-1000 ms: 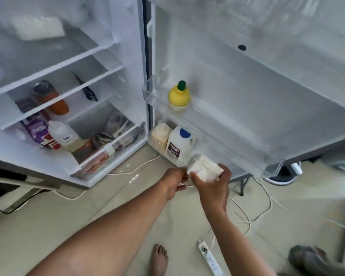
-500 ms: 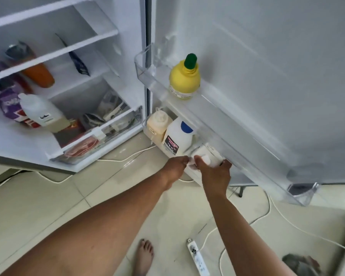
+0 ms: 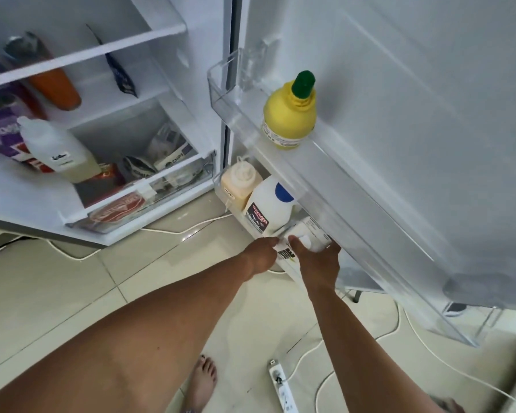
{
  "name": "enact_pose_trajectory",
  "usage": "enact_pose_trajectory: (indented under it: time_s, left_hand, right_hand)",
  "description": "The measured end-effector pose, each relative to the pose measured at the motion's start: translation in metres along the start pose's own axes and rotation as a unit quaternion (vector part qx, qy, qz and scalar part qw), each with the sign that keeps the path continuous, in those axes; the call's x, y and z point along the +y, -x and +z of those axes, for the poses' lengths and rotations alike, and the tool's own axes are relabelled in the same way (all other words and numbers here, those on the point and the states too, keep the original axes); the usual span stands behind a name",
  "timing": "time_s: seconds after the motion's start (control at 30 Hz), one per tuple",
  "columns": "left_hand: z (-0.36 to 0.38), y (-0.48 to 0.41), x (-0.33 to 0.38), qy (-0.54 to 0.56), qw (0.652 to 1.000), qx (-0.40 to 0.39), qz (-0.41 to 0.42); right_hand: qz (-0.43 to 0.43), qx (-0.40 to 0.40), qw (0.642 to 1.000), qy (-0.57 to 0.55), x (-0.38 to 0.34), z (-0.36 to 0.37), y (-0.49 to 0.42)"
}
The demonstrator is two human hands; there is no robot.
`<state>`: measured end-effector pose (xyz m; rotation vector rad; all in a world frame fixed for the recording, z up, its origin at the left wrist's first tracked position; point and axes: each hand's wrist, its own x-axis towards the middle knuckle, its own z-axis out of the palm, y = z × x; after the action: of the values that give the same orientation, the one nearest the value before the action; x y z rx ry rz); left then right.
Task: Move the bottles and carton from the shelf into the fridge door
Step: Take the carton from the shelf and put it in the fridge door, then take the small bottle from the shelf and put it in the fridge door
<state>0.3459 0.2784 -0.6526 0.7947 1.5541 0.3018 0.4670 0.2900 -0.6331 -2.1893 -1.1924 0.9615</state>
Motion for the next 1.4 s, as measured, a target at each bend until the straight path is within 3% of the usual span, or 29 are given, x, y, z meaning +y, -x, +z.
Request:
enact_pose_trajectory:
  time_s: [0.33, 0.67, 0.93, 1.13, 1.3, 1.4]
  left_hand:
    - [-0.023, 0.036, 0.018, -0.024, 0.999, -0.007, 0.032]
    - [-0.102, 0.134, -0.010, 0.040, 0.991, 0.121, 0.032]
    - [-0.191, 0.254, -0.073, 0.031, 0.977, 0.205, 0.046]
    - [-0.275, 0.358, -0.143, 0.062, 0.949, 0.306, 0.035]
    - [-0.333, 0.449, -0.227, 0.046, 0.925, 0.376, 0.014]
    - [-0.365, 0.518, -0.290, 0.058, 0.907, 0.417, -0.007]
  right_hand:
    - [0.017, -0.076, 0.996, -0.031, -0.017, -0.008, 0.008]
    - [0.049, -0.094, 0.991, 0.088, -0.038, -0.018, 0.088]
    - [-0.049, -0.176, 0.969, 0.166, -0.095, 0.021, 0.217]
    - [-0.159, -0.231, 0.949, 0.146, -0.168, 0.081, 0.348]
    - [-0.222, -0.288, 0.918, 0.157, -0.209, 0.131, 0.457]
    - [-0.264, -0.345, 0.881, 0.188, -0.226, 0.164, 0.535]
